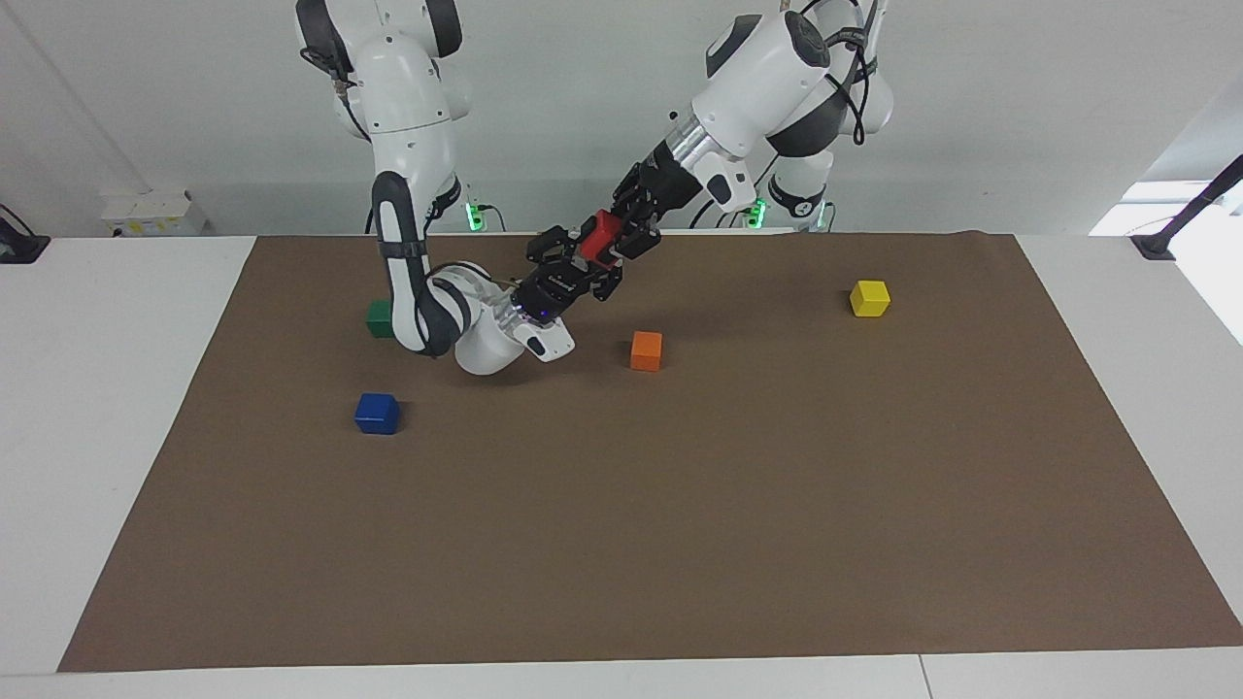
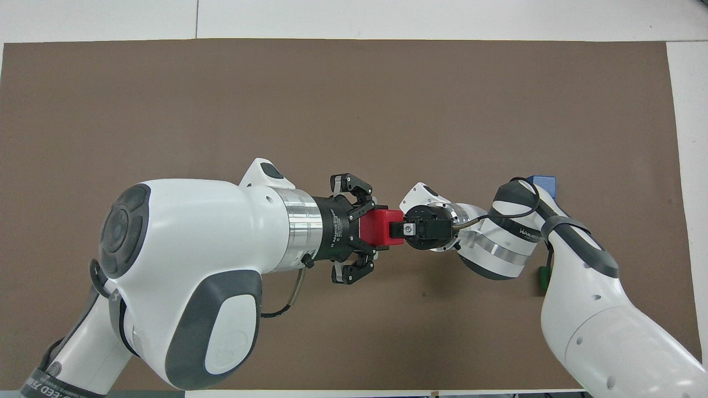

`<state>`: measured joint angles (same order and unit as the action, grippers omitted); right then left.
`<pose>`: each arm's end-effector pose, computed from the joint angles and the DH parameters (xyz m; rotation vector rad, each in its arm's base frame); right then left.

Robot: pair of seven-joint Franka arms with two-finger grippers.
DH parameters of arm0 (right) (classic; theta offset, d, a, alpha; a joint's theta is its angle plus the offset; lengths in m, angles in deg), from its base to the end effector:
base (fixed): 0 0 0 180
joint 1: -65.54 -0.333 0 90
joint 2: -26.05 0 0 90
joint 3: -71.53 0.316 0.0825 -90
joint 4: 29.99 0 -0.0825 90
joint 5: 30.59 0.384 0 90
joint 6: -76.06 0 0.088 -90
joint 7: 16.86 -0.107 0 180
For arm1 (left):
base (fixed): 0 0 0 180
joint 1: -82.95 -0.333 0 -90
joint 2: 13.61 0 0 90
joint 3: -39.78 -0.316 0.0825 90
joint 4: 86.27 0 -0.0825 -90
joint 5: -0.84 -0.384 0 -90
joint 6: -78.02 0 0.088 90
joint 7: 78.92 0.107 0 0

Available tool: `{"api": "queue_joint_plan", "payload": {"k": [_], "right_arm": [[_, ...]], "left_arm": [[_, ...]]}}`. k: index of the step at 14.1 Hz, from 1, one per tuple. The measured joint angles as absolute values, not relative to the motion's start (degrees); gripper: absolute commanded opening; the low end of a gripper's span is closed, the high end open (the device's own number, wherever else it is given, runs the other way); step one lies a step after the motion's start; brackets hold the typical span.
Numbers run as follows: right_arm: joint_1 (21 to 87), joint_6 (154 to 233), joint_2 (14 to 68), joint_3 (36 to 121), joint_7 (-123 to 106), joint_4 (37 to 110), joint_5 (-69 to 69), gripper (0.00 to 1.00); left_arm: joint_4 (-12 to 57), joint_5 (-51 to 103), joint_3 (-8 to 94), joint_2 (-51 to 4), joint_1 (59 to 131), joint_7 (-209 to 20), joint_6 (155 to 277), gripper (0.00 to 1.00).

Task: Transfer red block to right arm and stack on blue block
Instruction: 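Close the right gripper on the red cube held by the left gripper, then open the left gripper and withdraw it while the right gripper pulls away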

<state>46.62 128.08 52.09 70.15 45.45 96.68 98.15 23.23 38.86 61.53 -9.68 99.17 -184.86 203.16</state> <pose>0.4826 0.2670 0.3128 -0.6946 -0.0637 -0.0545 0.4358 -0.3757 0.5631 1.9117 1.7461 -0.5982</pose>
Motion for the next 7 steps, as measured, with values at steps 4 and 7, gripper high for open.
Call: {"api": "queue_joint_plan", "payload": {"k": [4, 7], "right_arm": [[46.61, 129.47, 52.05, 70.14, 45.95, 96.26, 98.15, 0.00], [46.61, 130.40, 51.95, 70.13, 45.97, 95.87, 98.15, 0.00]], "left_arm": [[23.19, 38.86, 61.41, -9.48, 99.16, -184.97, 203.21, 1.00], [22.14, 38.59, 60.77, -8.12, 96.90, -184.93, 201.55, 1.00]]}}
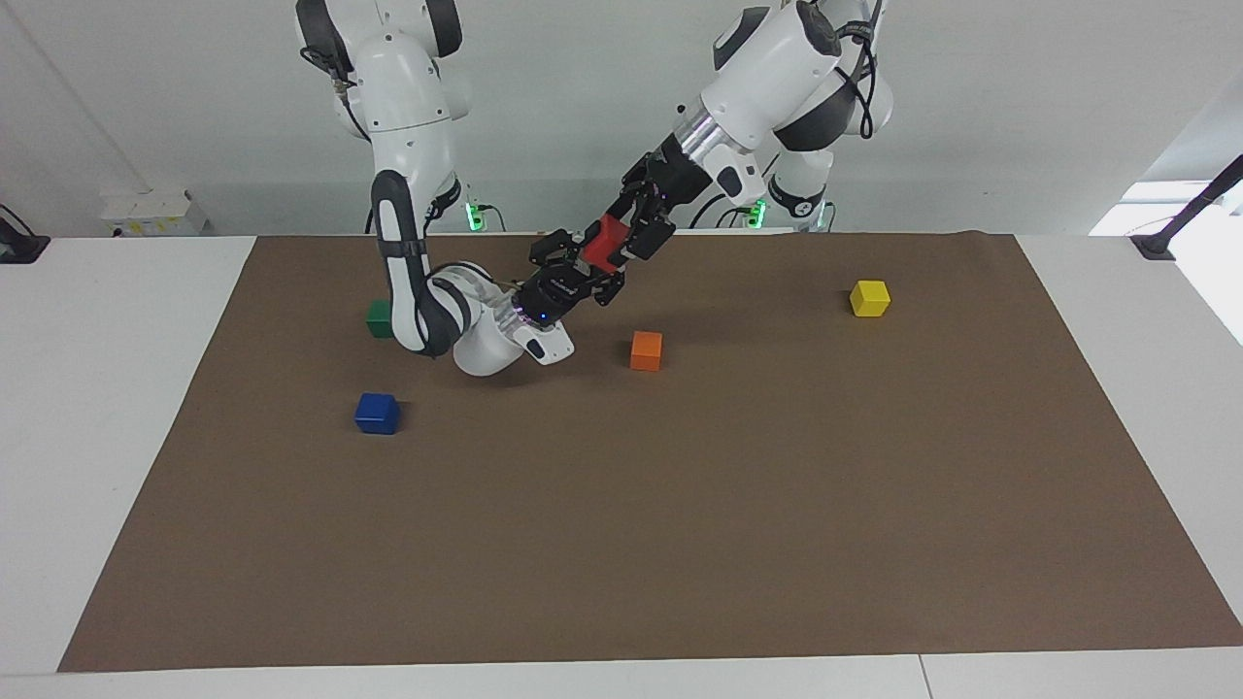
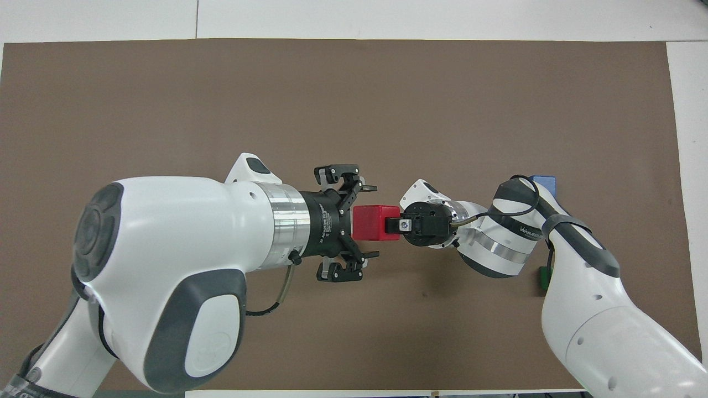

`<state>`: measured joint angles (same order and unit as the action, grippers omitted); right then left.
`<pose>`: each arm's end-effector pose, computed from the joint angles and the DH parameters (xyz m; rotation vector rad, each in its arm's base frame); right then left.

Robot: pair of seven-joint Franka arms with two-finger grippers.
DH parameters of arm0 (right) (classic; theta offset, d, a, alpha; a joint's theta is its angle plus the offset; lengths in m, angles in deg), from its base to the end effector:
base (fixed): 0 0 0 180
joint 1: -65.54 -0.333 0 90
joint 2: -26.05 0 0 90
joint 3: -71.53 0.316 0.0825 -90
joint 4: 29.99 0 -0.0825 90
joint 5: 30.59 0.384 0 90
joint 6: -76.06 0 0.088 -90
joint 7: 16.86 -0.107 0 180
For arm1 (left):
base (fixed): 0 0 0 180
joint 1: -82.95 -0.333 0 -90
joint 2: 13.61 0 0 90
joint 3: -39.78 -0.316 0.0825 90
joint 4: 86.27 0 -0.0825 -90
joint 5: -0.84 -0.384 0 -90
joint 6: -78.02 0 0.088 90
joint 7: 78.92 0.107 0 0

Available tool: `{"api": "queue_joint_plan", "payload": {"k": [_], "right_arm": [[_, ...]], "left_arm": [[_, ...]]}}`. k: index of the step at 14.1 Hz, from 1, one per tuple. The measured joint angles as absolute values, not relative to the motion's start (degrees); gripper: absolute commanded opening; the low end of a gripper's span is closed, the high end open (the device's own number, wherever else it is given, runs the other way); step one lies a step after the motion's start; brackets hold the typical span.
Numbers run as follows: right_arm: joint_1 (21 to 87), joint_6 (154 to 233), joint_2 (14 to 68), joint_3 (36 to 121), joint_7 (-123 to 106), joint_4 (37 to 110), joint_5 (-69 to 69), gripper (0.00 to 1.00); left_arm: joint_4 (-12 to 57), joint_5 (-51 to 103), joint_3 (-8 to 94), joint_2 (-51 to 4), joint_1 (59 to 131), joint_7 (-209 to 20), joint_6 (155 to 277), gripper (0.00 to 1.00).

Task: Transfer red block to right arm and stack on blue block
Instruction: 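Open the left gripper and withdraw it while the right gripper pulls away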

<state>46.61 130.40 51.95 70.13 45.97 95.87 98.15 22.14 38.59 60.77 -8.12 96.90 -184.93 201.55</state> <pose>0.4887 0.2686 0.3138 -0.7241 -0.0630 -0.0769 0.4471 -0.3522 0.5845 1.8719 1.7591 -0.5661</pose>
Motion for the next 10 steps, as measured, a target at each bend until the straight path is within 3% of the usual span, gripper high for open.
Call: {"api": "queue_joint_plan", "payload": {"k": [3, 5, 10], "right_arm": [[47.01, 134.06, 49.97, 70.00, 44.33, 95.50, 98.14, 0.00], [48.34, 140.48, 46.08, 69.88, 41.05, 95.02, 95.86, 0.00], [54.67, 164.68, 28.90, 69.51, 24.54, 93.27, 74.50, 0.00]], "left_arm": [[19.63, 34.20, 60.05, -7.00, 89.06, -180.85, 194.96, 1.00], [19.47, 30.69, 59.65, -6.95, 82.95, -171.26, 193.38, 1.00], [19.62, 18.00, 58.98, -7.11, 66.64, -136.53, 188.13, 1.00]]}}
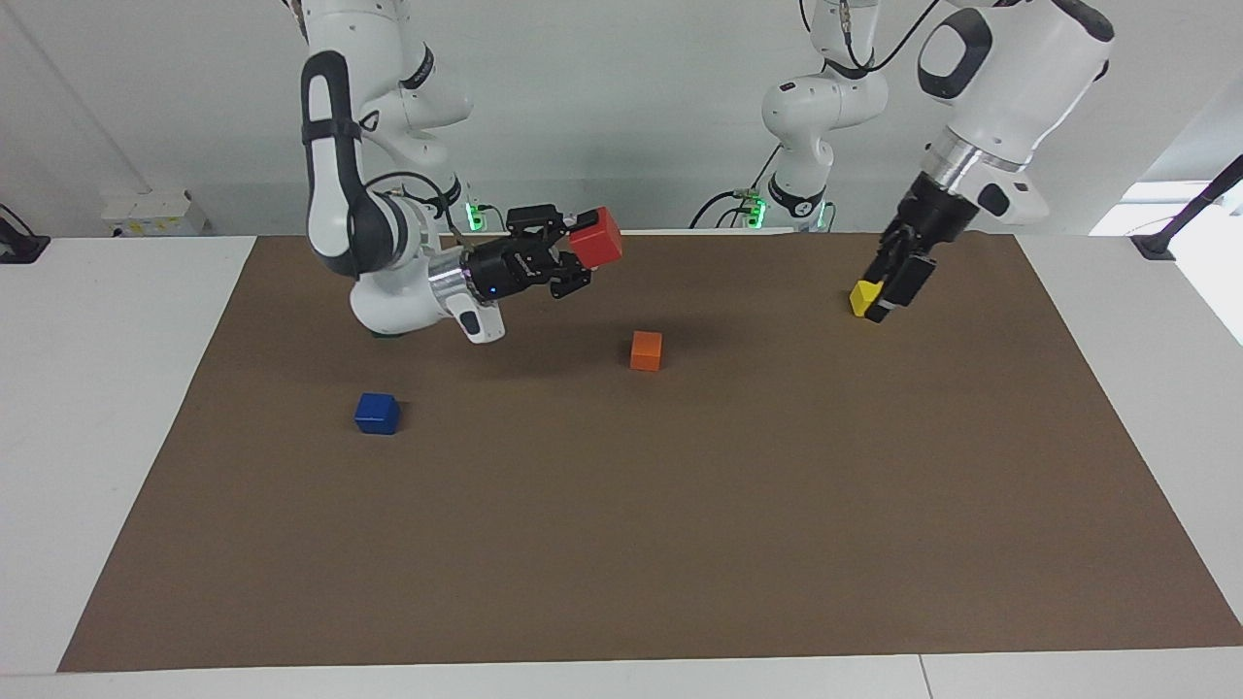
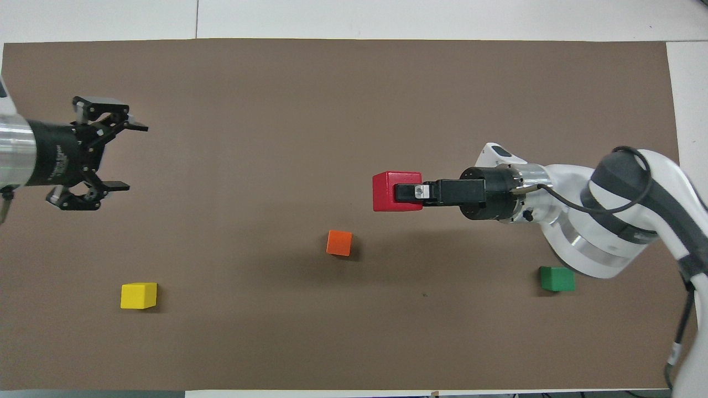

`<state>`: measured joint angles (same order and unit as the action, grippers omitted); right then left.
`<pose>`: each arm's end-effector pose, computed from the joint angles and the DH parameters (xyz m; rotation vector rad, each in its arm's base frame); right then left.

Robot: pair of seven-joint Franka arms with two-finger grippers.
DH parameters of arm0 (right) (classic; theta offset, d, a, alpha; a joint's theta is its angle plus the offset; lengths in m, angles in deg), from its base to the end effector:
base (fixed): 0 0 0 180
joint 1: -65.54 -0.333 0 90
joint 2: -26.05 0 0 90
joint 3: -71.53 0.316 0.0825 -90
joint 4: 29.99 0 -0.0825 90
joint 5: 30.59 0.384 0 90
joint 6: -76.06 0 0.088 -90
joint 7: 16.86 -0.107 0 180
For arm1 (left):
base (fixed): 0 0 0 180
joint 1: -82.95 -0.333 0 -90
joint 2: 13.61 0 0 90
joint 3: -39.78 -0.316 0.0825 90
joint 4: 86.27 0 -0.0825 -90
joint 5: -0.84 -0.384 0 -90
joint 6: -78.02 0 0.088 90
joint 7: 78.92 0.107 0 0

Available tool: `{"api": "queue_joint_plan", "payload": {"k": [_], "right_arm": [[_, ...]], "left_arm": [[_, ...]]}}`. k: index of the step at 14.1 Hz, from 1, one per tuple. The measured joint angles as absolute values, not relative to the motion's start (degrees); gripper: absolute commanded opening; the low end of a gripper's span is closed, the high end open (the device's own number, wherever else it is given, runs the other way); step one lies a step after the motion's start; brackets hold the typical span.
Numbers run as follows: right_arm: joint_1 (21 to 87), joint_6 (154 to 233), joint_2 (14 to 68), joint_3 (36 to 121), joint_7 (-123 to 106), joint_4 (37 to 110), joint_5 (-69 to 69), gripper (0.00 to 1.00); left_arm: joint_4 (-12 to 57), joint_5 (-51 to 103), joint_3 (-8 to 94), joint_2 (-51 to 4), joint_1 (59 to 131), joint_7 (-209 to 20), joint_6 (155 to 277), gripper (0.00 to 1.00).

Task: Transfer red block to right arm and stack on blue block
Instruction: 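Open the left gripper and withdraw it while the right gripper pulls away, then carry the red cube with the right gripper and lower it onto the blue cube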

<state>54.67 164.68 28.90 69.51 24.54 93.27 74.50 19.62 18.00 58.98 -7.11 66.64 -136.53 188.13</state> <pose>0.5200 0.1878 0.4573 -1.3448 -0.0651 -0.0535 0.5449 -0.0566 0.5850 2.4637 1.3967 0.0416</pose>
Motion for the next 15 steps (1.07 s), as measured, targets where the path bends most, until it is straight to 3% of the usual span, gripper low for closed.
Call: {"api": "queue_joint_plan", "payload": {"k": [4, 9, 13, 15], "right_arm": [[57.28, 173.25, 19.44, 69.03, 6.78, 87.54, 50.48, 0.00], [60.13, 172.69, 18.33, 68.91, -4.59, 76.10, 14.26, 0.00], [60.16, 172.47, 18.62, 68.97, -8.44, 73.62, -10.22, 0.00], [59.99, 172.47, 19.21, 69.24, -13.60, 73.65, -19.98, 0.00]], "left_arm": [[17.38, 7.77, 58.89, -7.22, 61.35, -112.98, 182.44, 1.00], [2.32, -4.59, 59.14, -13.28, 61.85, -84.16, 164.39, 1.00], [-1.97, -6.60, 47.36, -18.20, 75.31, -78.83, 162.90, 1.00], [-1.66, -1.35, 42.18, -17.95, 77.43, -78.37, 163.01, 1.00]]}}
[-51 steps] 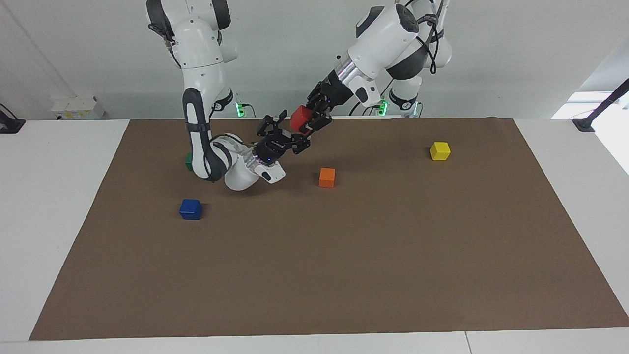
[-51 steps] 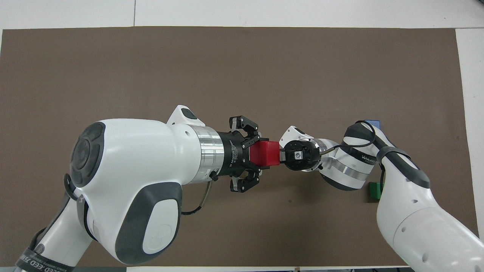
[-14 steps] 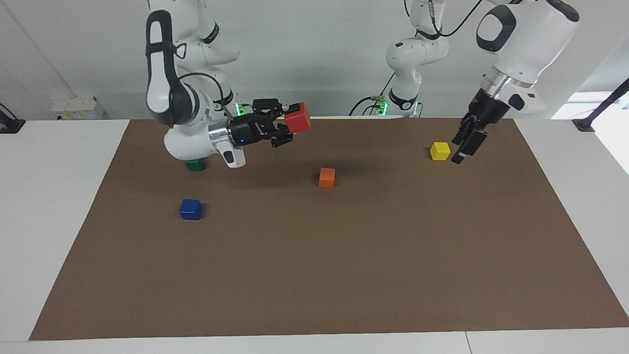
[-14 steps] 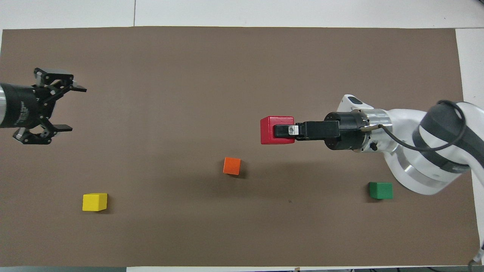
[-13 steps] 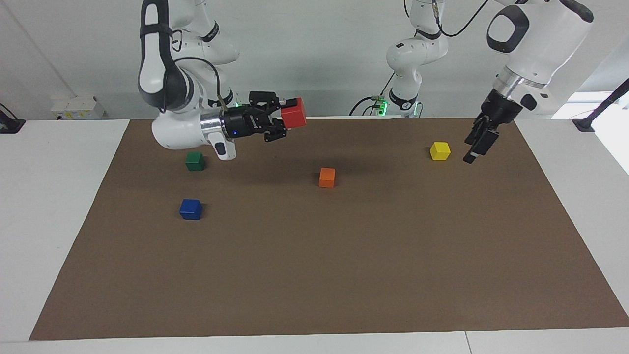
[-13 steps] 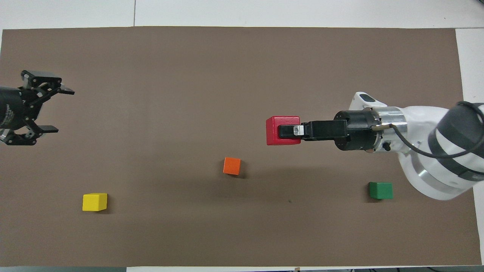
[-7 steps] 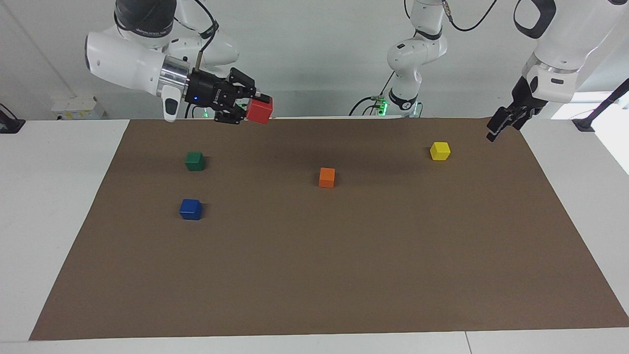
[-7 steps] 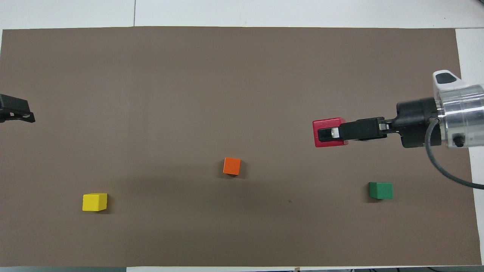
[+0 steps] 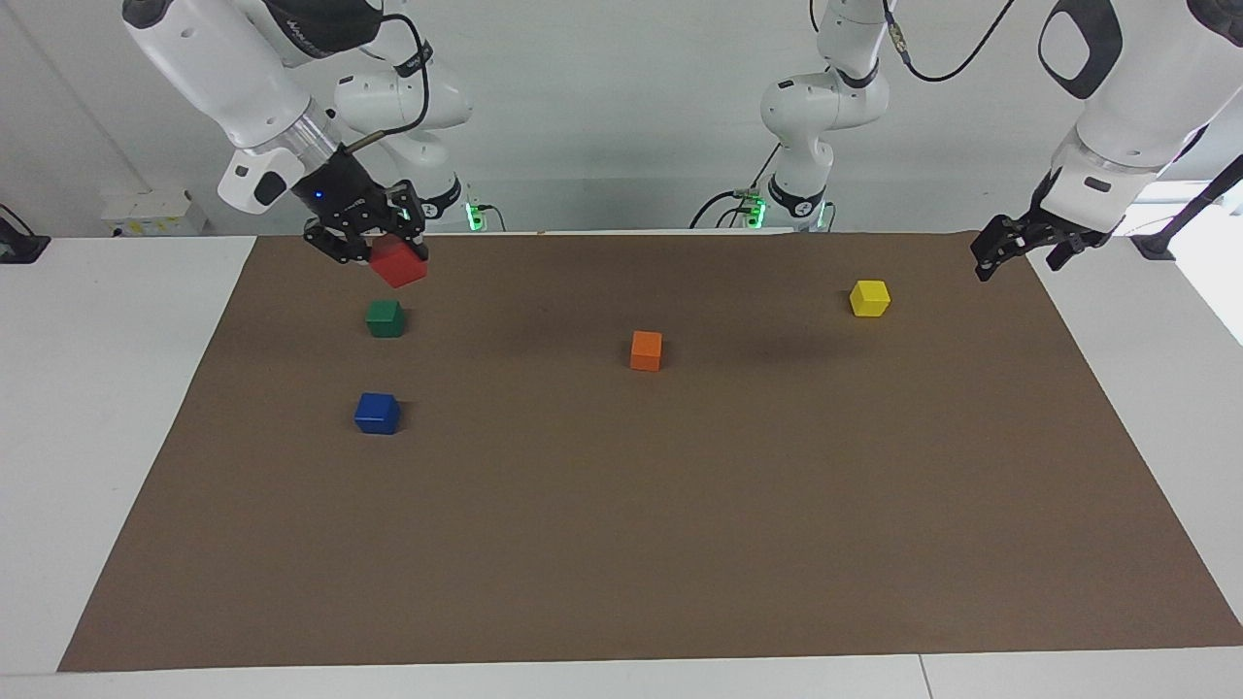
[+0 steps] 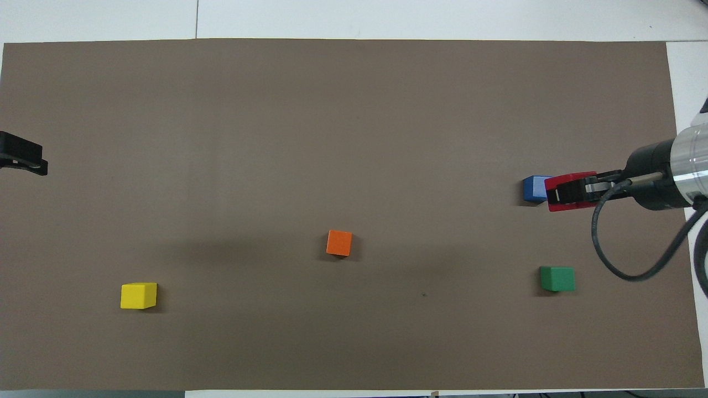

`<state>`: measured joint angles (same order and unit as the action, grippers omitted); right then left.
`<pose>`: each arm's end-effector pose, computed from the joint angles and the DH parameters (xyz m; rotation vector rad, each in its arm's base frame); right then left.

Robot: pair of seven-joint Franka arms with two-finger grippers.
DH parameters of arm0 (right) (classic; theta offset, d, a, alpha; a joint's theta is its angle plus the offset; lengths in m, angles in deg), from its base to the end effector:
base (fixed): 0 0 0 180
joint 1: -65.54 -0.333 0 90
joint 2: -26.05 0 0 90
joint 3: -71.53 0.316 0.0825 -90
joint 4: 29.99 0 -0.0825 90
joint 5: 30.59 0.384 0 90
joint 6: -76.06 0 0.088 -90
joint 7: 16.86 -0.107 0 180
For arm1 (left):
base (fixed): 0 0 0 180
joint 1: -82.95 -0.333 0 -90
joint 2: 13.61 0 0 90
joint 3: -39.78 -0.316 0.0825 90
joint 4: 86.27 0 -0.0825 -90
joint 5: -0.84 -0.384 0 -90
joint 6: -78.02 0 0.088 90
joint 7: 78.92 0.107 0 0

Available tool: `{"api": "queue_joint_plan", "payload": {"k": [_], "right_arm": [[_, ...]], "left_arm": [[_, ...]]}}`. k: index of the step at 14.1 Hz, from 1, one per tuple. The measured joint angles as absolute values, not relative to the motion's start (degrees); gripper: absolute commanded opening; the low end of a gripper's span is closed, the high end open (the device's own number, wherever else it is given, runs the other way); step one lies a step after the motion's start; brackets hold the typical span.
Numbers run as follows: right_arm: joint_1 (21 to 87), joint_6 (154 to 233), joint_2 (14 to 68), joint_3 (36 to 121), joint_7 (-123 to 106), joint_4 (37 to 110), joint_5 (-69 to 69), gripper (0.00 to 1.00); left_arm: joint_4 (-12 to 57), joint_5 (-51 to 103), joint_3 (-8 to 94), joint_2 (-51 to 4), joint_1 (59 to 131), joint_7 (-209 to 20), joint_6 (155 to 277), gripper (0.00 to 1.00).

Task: Transfer red block to right arm and stack on blue block
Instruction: 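Carry the red cube with the right gripper and lower it onto the blue cube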

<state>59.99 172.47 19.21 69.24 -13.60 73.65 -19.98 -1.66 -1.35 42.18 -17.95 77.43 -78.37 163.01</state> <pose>0.5210 0.0464 0.5871 -2.9497 -0.1368 0.0103 0.5678 0.0363 0.6187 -3.1061 -0.0728 0.1090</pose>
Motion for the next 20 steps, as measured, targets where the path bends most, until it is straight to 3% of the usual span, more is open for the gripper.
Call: {"api": "queue_joint_plan", "payload": {"k": [3, 10, 20], "right_arm": [[60.12, 174.21, 21.26, 69.43, -17.45, 75.23, -27.11, 0.00], [61.66, 190.21, 31.85, 69.31, -22.35, 82.82, -34.39, 0.00], [62.39, 203.61, 34.14, 69.26, -23.51, 90.13, -37.03, 0.00]], "left_arm": [[1.23, 0.11, 41.07, -16.39, 78.16, -77.07, 162.86, 1.00], [1.88, -1.91, 41.21, -12.99, 82.50, -73.95, 162.26, 1.00], [4.00, -1.90, 41.24, -13.17, 84.16, -75.21, 164.85, 1.00]]}}
